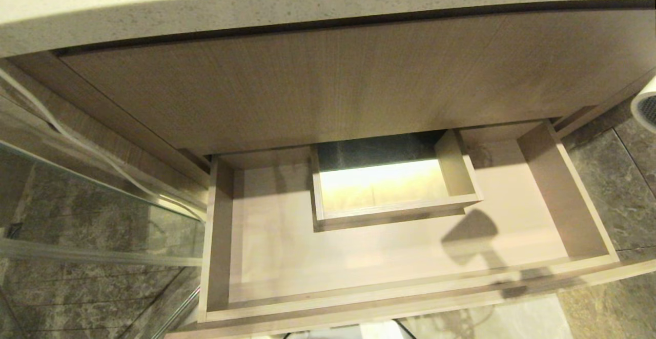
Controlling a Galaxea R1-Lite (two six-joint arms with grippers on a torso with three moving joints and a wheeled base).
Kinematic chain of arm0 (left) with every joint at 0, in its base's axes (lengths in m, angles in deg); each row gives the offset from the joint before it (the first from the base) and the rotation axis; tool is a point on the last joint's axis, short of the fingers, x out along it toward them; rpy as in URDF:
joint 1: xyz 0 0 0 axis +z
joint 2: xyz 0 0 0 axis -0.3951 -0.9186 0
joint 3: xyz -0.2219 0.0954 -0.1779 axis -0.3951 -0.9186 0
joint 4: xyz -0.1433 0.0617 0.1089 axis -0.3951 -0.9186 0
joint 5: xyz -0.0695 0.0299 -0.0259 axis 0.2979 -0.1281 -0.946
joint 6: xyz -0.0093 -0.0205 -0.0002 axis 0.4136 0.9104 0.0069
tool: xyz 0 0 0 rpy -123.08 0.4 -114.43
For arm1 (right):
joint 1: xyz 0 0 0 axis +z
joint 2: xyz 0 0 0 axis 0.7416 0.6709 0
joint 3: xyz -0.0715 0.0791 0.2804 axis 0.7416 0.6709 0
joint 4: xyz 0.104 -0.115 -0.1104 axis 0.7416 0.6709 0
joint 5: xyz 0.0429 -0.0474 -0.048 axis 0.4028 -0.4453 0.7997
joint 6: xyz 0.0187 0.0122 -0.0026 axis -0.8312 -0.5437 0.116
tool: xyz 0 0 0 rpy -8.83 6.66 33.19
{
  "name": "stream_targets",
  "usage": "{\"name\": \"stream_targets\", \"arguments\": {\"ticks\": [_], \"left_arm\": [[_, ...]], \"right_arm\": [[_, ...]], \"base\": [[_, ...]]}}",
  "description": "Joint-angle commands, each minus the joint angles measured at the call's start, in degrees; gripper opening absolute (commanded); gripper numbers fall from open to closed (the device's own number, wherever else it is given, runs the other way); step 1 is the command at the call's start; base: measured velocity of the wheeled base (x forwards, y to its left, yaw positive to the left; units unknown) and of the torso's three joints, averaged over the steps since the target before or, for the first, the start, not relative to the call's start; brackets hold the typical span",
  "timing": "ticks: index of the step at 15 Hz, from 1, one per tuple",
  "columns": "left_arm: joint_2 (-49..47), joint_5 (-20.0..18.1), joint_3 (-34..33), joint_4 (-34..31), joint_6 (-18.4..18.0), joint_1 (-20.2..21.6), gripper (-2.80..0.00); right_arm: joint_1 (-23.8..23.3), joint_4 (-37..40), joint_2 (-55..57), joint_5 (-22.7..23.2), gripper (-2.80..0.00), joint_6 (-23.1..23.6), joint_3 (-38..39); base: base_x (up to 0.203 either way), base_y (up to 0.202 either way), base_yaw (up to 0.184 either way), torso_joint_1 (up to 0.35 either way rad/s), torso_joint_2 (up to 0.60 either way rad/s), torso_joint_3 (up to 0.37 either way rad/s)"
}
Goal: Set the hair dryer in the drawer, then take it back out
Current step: Place it on the countertop
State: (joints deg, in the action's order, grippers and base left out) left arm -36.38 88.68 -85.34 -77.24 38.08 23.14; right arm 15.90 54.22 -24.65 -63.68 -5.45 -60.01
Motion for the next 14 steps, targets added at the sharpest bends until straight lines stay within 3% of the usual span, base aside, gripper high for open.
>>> {"name": "stream_targets", "arguments": {"ticks": [1,14], "left_arm": [[0.0,0.0,0.0,-0.1,0.0,0.0,-2.80],[0.0,0.0,0.0,-0.1,0.0,0.0,-2.80]], "right_arm": [[0.1,0.2,-0.2,0.0,-2.80,0.2,0.1],[0.1,-2.0,0.7,-0.1,-2.80,-1.7,-0.5]], "base": [[0.000,0.000,0.000,0.387,-0.48,-0.246],[0.000,0.000,0.000,0.298,-0.55,-0.265]]}}
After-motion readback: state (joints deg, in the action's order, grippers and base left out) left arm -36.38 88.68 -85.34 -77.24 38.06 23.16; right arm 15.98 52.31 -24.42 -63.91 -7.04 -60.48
